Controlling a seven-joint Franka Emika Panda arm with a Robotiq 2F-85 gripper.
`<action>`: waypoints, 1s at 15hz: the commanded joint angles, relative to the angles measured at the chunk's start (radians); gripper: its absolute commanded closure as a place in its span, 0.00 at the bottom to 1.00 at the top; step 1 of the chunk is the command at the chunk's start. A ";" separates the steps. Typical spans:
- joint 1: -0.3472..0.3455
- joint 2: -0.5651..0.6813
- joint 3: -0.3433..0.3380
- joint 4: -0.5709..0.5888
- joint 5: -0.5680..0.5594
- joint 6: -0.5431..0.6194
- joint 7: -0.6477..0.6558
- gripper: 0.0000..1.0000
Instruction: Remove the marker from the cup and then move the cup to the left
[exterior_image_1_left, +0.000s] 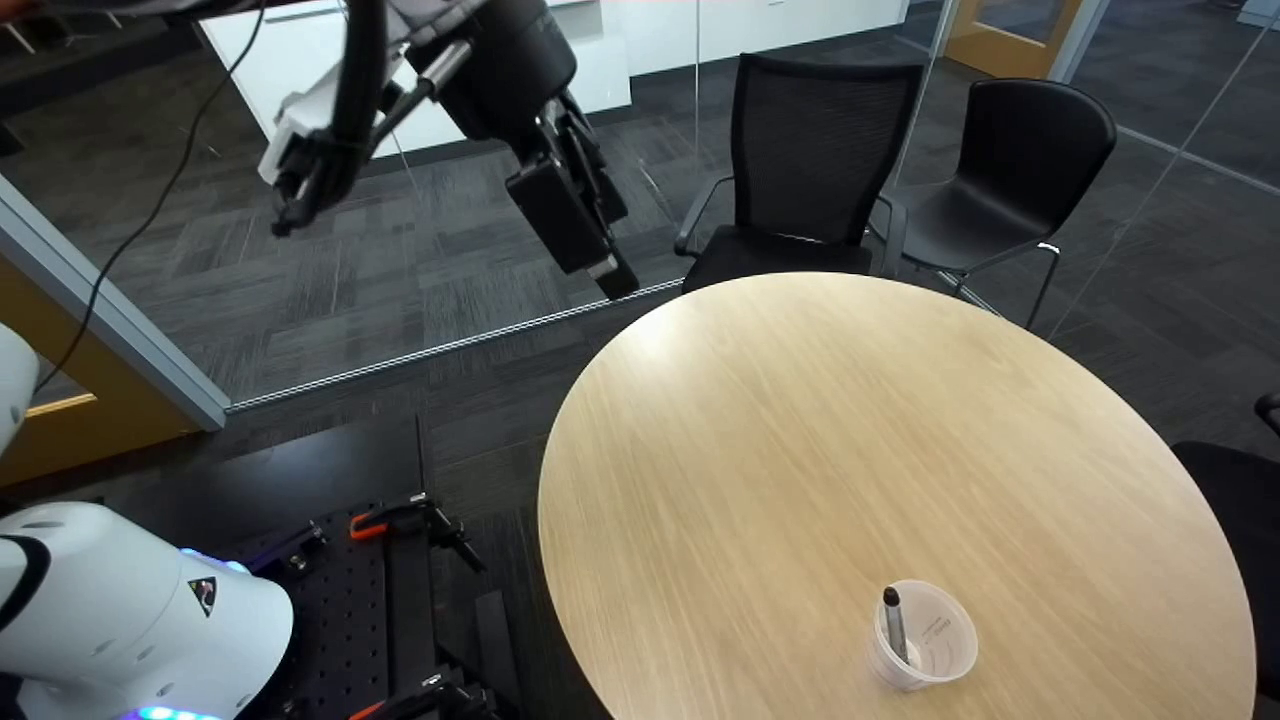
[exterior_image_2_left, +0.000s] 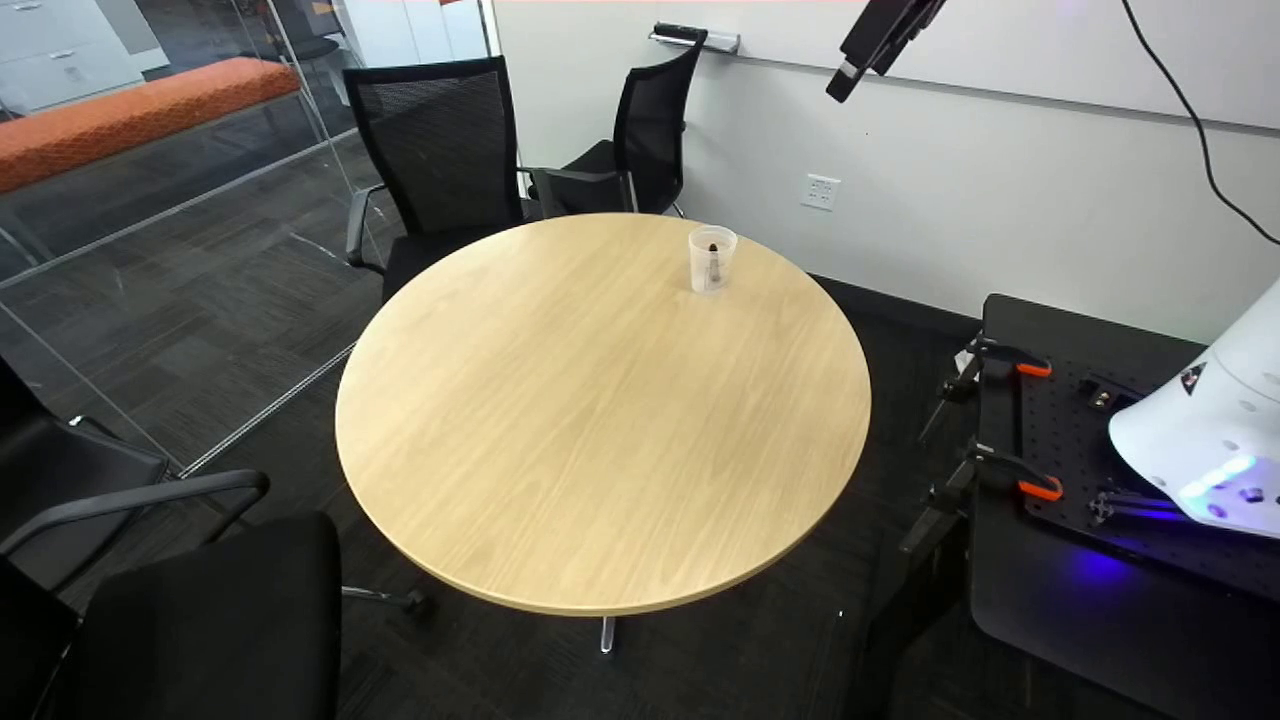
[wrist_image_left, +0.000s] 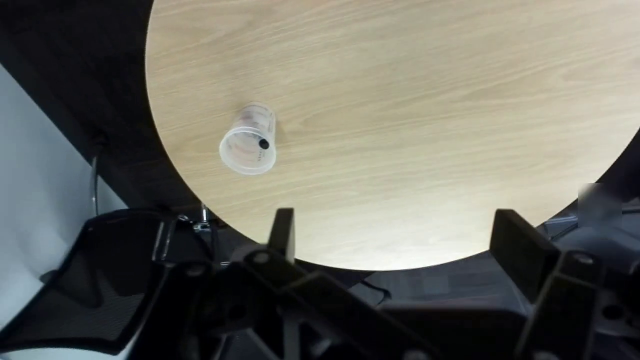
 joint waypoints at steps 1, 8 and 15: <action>-0.108 0.092 0.022 0.059 -0.044 0.068 0.151 0.00; -0.268 0.306 0.052 0.130 -0.227 0.234 0.495 0.00; -0.233 0.526 -0.047 0.208 -0.487 0.331 0.806 0.00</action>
